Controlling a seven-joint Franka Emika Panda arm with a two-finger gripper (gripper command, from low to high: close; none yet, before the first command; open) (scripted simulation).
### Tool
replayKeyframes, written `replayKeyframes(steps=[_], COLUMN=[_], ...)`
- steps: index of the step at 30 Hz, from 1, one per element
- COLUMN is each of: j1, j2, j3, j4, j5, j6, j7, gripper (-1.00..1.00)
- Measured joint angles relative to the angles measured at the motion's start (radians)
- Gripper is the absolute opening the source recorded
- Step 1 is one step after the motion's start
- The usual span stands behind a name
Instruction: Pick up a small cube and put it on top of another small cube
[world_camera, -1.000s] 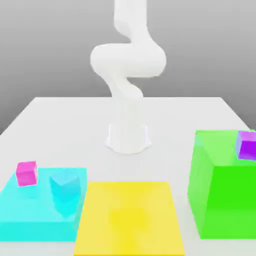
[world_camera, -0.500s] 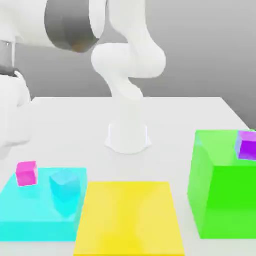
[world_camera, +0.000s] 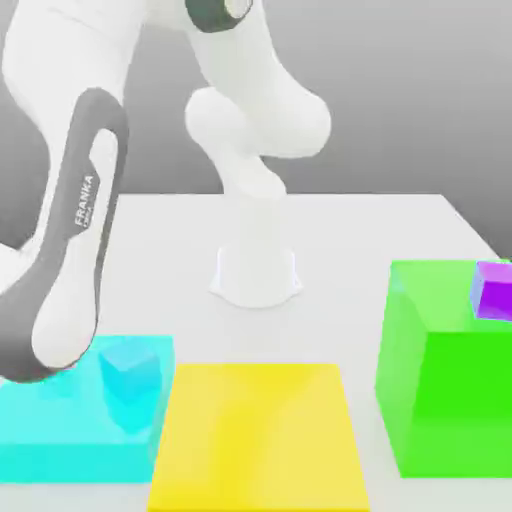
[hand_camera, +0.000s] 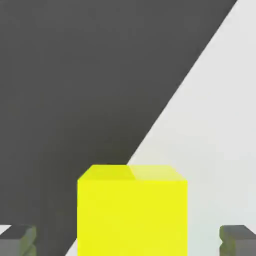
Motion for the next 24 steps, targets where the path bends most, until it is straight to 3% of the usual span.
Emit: replayKeyframes(steps=[6, 10, 17, 24], j1=[0.0, 0.016, 0.05, 0.045], j2=[0.001, -0.12, -0.37, -0.629], j3=[-0.001, -0.024, -0.119, -0.189], j4=[0.0, -0.036, -0.25, -0.477], j5=[0.004, -0.011, 0.006, -0.087], j6=[0.001, -0.085, -0.123, -0.143], j7=[-0.003, 0.02, 0.291, 0.664], gripper=[-1.0, -1.0, -1.0, -1.0])
